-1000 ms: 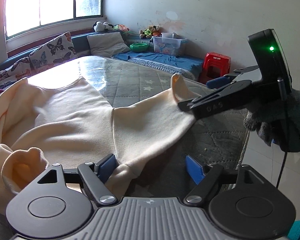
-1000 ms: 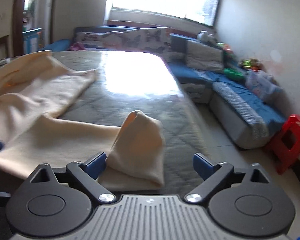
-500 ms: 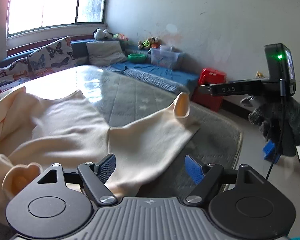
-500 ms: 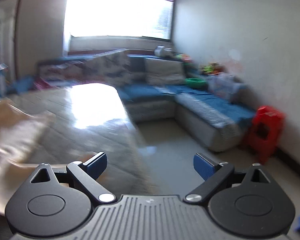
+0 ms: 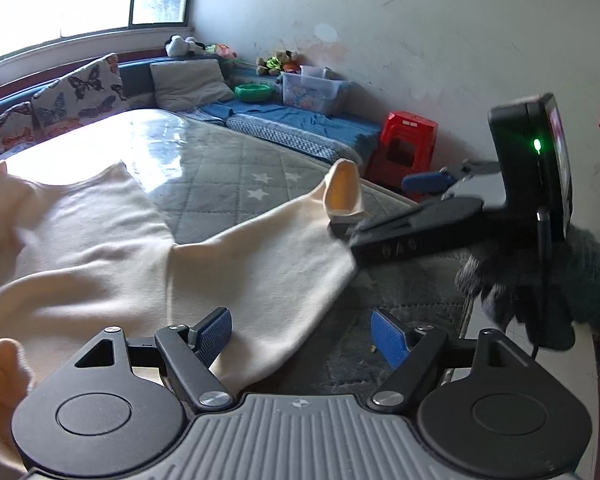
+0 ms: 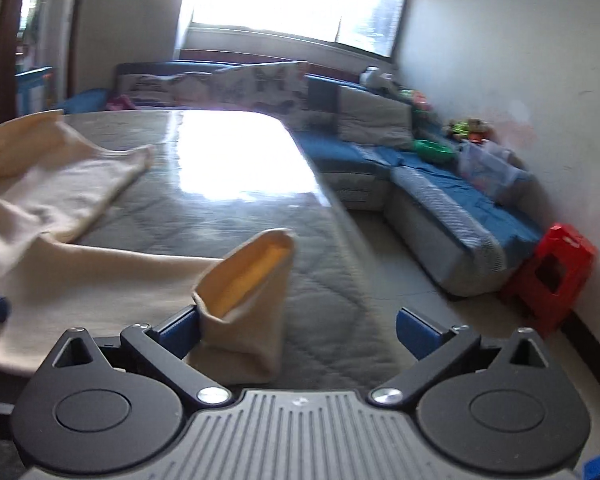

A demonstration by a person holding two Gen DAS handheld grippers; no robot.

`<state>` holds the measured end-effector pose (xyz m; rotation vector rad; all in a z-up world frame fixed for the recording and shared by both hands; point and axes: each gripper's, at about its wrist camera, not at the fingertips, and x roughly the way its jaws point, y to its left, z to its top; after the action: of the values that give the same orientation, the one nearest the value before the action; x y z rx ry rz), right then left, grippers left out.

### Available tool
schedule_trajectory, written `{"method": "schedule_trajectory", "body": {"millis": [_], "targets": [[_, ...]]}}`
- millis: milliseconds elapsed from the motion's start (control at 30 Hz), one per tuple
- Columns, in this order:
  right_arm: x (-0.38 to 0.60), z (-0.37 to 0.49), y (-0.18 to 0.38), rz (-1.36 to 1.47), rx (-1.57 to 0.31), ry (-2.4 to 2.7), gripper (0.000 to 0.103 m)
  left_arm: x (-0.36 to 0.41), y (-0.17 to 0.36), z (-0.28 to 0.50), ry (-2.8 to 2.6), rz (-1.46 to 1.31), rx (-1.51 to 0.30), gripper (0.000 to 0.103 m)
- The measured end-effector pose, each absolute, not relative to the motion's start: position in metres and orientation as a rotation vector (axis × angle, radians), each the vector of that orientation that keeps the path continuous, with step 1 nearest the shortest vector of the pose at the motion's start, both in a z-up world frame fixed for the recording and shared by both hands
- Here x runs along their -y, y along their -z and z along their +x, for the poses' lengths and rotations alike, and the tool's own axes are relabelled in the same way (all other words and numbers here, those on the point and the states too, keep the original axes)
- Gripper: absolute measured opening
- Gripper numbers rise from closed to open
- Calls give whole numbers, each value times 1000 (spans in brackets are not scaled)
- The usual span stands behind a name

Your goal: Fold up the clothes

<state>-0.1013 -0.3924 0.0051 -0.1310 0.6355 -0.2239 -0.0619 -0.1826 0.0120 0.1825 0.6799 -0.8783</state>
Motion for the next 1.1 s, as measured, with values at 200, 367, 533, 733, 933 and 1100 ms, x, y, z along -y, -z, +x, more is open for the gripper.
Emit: {"method": "schedule_trajectory", "body": {"millis": [200,367,533,733,933,1100], "targets": [[434,-112,-17,-106,-604,398,103,188,-12,-63,906,167,-680,87],[437,-120,-33,-62,-543,357,102,193,-11,-63,913,163,-682,91],[413,-101,-38,56,-542,59,94,192,-15,-65,905,163,-689,92],[408,-73,-15,108,-655,-53,88,169,-31,-61,845,153,-640,92],[403,-69,-20,114,-673,-69,87,124,-56,-38,667,157,-560,93],[371,-59,-41,93,-646,-195,86,90,-78,6,459,153,-513,92]]}}
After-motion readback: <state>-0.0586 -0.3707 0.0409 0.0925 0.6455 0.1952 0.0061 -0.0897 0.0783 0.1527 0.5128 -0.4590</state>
